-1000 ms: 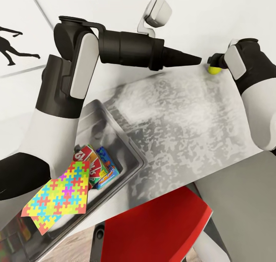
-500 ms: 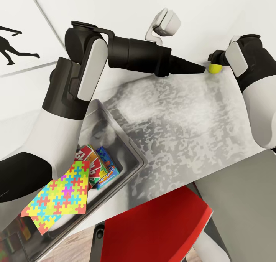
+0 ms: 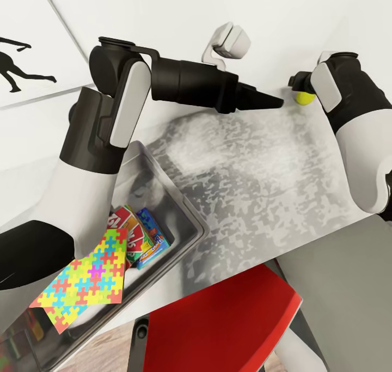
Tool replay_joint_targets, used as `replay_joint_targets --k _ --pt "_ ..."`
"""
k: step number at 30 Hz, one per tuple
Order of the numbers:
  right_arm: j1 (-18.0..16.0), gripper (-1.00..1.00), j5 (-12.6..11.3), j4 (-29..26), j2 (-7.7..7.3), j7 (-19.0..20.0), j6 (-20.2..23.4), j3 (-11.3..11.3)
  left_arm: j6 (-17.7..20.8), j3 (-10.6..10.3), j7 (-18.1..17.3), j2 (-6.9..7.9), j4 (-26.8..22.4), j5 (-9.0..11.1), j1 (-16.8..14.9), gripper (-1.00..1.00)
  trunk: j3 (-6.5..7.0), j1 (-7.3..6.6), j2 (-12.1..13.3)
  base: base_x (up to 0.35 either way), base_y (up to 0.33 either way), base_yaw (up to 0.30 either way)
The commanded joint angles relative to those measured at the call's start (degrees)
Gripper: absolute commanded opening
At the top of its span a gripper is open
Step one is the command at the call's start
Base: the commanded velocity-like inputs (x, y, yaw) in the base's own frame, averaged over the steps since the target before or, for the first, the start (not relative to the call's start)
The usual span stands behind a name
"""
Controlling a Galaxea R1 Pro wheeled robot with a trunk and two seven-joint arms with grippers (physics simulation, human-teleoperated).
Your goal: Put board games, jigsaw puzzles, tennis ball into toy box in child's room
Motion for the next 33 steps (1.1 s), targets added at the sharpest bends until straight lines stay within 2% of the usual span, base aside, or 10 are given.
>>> replay_joint_targets --k 1,33 --pt "0.0 1.0 -0.6 -0.1 -0.1 -0.5 0.2 0.5 0.2 0.0 -0.2 -0.02 0.0 -0.4 -0.1 1.0 -0.07 0.03 -0.1 0.0 0.0 0.0" --pt "0.0 1.0 -0.5 -0.1 -0.02 -0.5 0.2 0.4 0.2 -0.5 -0.2 -0.02 0.0 -1.8 0.0 1.0 -0.8 0.03 -0.1 0.0 0.0 0.0"
